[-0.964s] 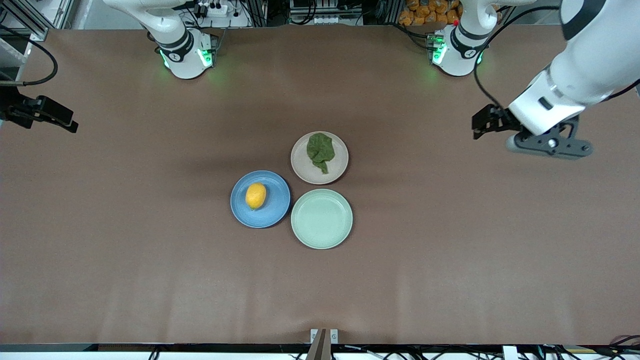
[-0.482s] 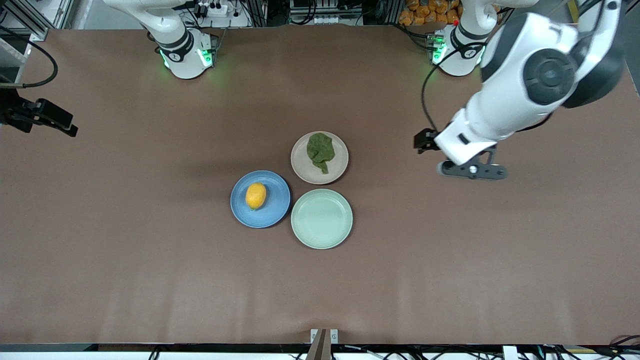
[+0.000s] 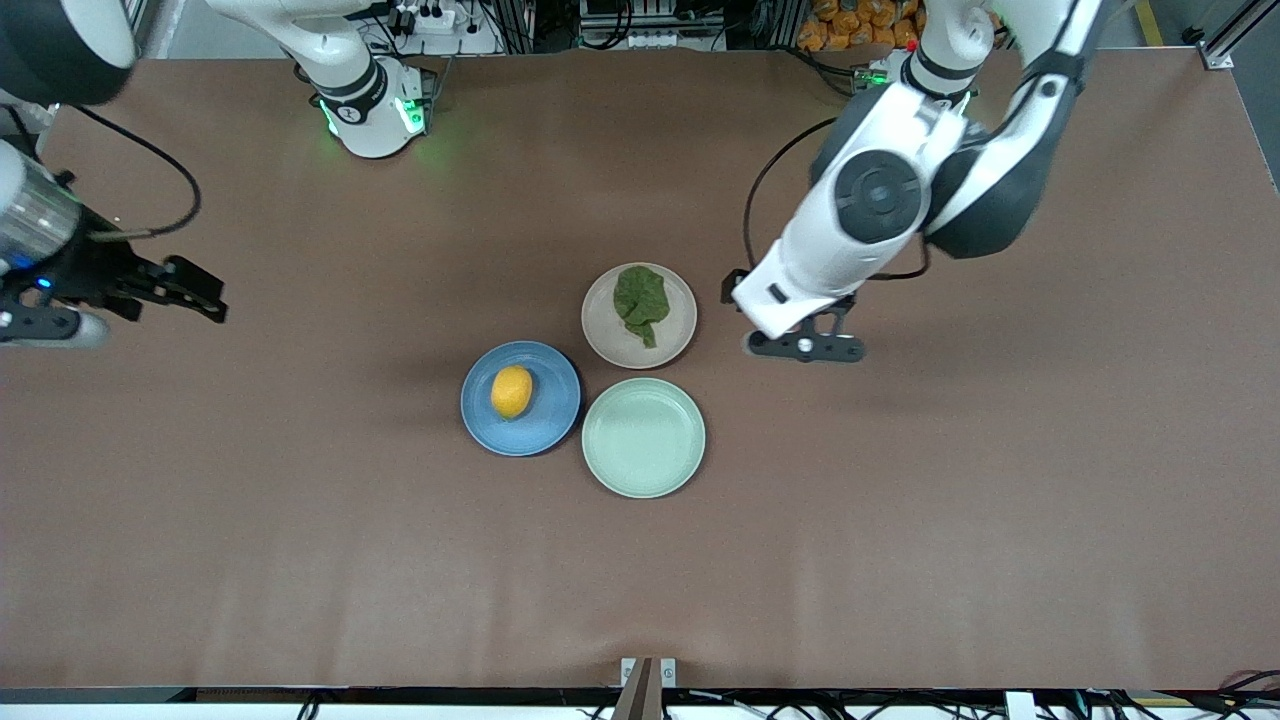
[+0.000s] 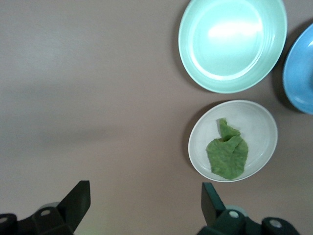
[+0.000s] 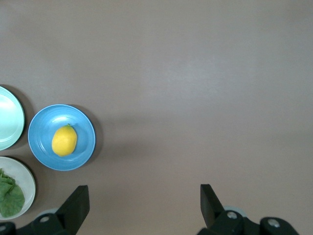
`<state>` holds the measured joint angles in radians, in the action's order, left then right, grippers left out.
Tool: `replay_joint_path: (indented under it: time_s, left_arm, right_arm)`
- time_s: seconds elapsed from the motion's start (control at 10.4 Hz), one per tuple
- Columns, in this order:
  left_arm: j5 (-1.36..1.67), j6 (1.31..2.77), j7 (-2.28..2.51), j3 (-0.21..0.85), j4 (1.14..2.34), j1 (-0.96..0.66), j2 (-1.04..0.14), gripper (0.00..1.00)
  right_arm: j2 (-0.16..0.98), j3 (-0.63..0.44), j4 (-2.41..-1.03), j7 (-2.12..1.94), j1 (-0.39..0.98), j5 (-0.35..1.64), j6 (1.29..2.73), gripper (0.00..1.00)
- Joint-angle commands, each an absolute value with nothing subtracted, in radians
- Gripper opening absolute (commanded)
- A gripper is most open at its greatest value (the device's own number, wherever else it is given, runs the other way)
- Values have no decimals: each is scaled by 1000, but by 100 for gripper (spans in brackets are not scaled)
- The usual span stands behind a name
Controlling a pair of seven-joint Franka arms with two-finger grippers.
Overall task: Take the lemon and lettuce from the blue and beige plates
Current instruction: 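Lower the left gripper onto the lettuce while the right gripper lowers onto lemon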
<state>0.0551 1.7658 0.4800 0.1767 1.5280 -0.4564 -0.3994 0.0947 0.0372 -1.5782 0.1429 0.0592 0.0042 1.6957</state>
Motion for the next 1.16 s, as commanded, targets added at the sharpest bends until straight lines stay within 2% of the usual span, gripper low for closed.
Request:
replay_joint_path:
  time_s: [0.0, 0.19, 0.48, 1.06]
  left_arm:
    - [6, 1793, 505, 169, 1503, -540, -526, 100]
    - [2, 1822, 515, 169, 1497, -589, -596, 100]
    - [3, 1940, 599, 169, 1493, -639, -687, 100]
    - [2, 2045, 698, 164, 1493, -729, -773, 100]
  right_arm:
    - [109, 119, -1663, 271, 52, 20, 1802, 100]
    - [147, 185, -1725, 345, 52, 20, 1899, 100]
    - [239, 267, -1767, 463, 57, 15, 2014, 100]
    - [429, 311, -1773, 662, 110, -99, 2201, 100]
